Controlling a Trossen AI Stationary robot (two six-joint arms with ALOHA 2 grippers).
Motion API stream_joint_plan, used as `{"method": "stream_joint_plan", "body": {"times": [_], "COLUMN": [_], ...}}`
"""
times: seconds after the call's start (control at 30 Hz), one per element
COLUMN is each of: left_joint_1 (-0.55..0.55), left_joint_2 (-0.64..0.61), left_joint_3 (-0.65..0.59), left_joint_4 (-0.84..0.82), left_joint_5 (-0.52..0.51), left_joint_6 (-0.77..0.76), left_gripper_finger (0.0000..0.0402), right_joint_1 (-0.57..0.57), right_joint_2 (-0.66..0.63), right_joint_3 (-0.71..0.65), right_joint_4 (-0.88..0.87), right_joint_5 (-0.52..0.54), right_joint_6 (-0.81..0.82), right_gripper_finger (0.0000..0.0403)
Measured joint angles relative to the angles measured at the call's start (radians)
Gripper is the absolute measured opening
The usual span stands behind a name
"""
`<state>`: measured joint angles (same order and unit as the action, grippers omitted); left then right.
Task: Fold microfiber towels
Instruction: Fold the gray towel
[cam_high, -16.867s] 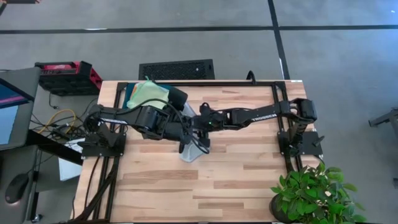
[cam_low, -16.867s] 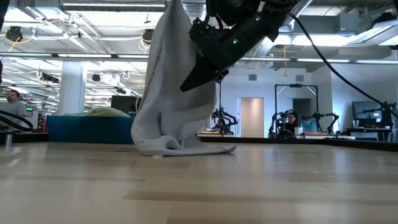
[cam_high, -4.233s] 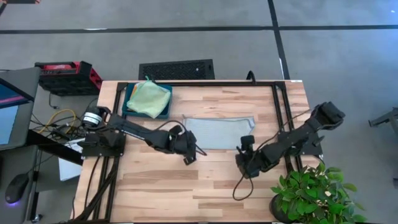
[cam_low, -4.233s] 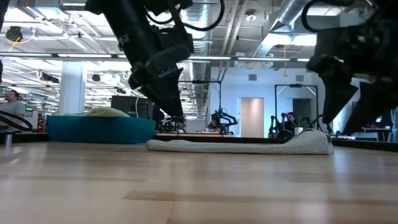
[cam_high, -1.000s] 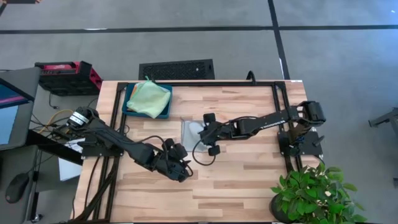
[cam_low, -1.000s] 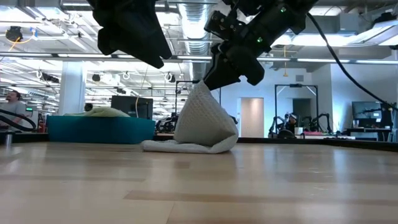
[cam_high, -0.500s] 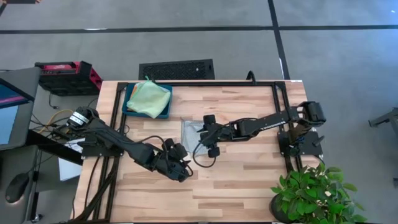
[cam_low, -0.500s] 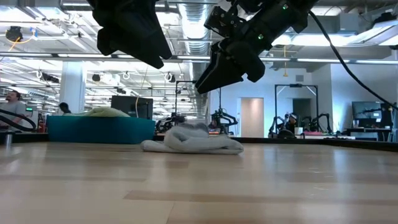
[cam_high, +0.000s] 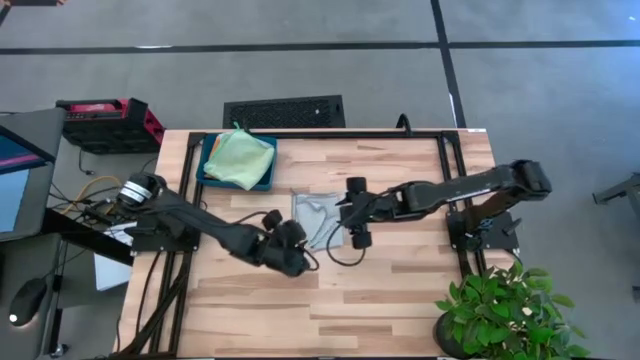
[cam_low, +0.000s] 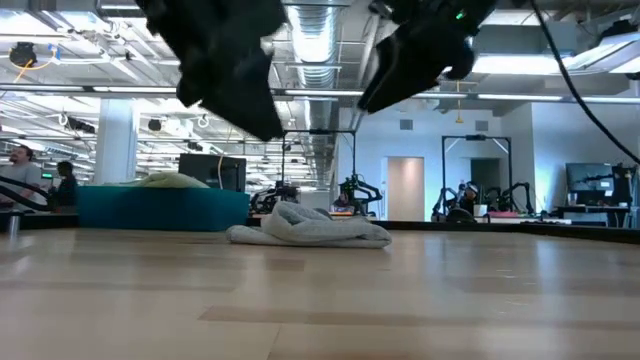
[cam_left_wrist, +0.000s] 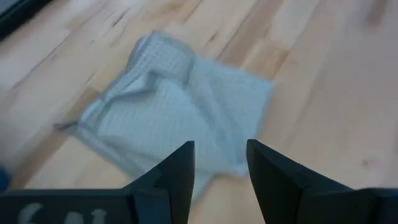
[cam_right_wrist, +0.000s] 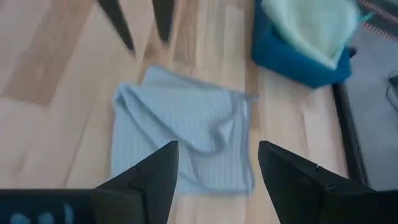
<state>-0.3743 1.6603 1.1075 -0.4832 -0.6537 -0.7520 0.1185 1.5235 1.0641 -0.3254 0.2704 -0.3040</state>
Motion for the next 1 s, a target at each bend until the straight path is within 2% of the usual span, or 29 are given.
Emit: {"method": "stream_joint_plan", "body": {"times": [0.23, 0.33, 0.67, 0.87, 1.0], "left_joint_1": [0.092, 0.119, 0.192, 0.199, 0.201], "left_joint_2": [0.122, 0.159, 0.261, 0.249, 0.247], "left_joint_3": [-0.001, -0.001, 0.007, 0.007, 0.008], "left_joint_4": [0.154, 0.217, 0.271, 0.185, 0.114], "left_joint_5": [0.003, 0.021, 0.118, 0.001, -0.004], "left_joint_6": [0.297, 0.369, 0.408, 0.35, 0.315], "left_gripper_finger": [0.014, 0.014, 0.014, 0.0139, 0.0139], "right_joint_1": [0.05, 0.075, 0.124, 0.122, 0.122], "right_joint_2": [-0.084, -0.096, -0.097, -0.097, -0.097], "right_joint_3": [0.003, 0.001, 0.0, 0.0, 0.0], "right_joint_4": [-0.064, -0.088, -0.127, -0.14, -0.142], "right_joint_5": [-0.007, -0.007, -0.007, -0.006, -0.007], "right_joint_6": [0.055, 0.069, 0.069, 0.07, 0.07], "right_gripper_finger": [0.0245, 0.0244, 0.0244, 0.0244, 0.0244]}}
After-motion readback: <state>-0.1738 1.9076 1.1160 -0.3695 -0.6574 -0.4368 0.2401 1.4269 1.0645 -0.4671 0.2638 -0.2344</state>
